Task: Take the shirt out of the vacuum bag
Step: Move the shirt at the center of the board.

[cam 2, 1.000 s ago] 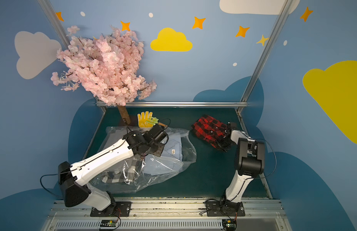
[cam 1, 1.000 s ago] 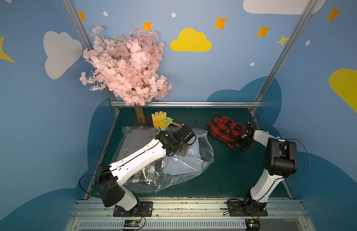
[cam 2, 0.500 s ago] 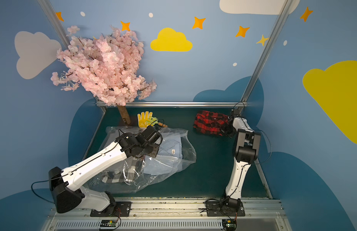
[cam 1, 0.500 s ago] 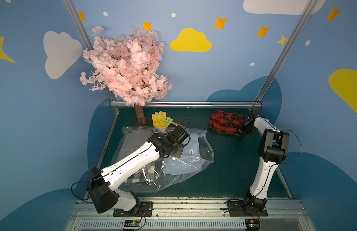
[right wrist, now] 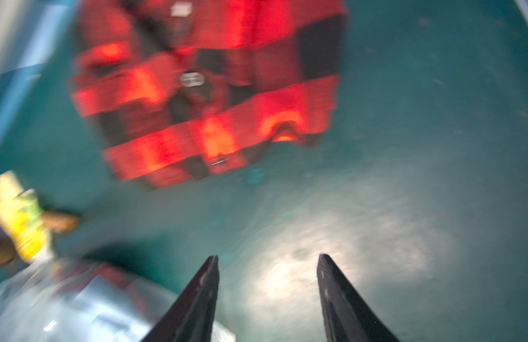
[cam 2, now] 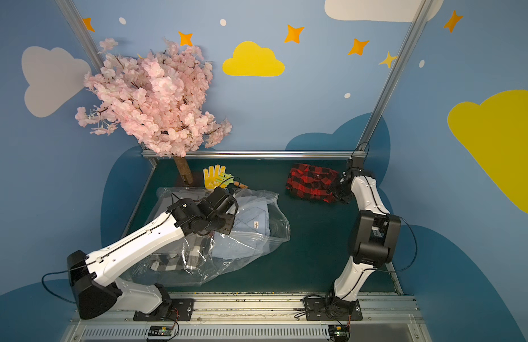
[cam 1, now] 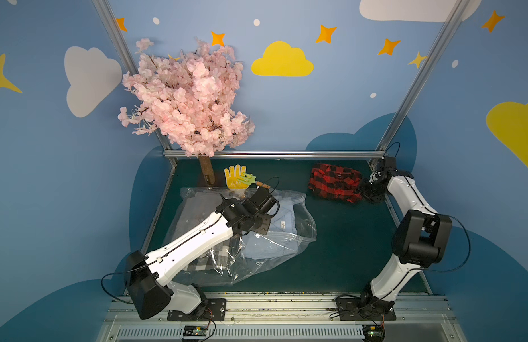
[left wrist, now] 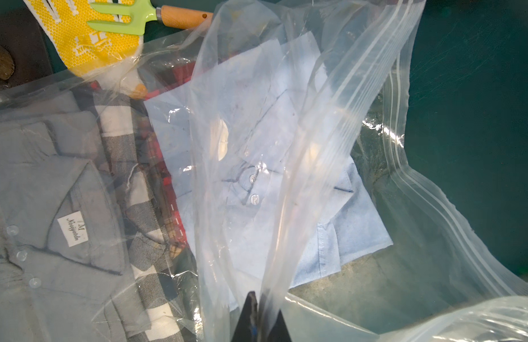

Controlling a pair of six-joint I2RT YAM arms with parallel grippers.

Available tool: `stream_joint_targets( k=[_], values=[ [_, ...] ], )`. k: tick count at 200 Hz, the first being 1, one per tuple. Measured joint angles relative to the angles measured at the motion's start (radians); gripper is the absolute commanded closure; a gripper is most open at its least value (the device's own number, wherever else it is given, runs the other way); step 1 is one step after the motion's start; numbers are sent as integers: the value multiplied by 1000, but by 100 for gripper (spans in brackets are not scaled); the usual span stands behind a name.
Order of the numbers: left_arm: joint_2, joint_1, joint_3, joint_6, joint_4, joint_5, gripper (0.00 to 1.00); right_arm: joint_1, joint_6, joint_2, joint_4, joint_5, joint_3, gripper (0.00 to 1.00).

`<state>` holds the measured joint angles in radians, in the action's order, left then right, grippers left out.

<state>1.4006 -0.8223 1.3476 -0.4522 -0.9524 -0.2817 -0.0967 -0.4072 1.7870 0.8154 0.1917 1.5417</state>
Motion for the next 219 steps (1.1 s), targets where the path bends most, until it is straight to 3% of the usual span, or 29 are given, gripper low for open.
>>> stream_joint_targets(
  k=[38, 82, 142, 186, 219],
  values=[
    [-24, 3, -29, 3, 24, 1, 91, 138, 26, 137, -8, 8, 166, 43],
    [-66, 5, -73, 2, 50, 24, 91, 190, 46, 392, -51, -48, 336, 43],
    [-121, 5, -129, -14, 75, 42, 91, 291, 155, 670, -38, -195, 697, 44],
    [-143, 9, -143, -27, 79, 43, 91, 359, 187, 750, -7, -354, 733, 45],
    [-142, 12, -143, -27, 79, 43, 91, 365, 172, 750, 50, -344, 739, 47]
  ],
)
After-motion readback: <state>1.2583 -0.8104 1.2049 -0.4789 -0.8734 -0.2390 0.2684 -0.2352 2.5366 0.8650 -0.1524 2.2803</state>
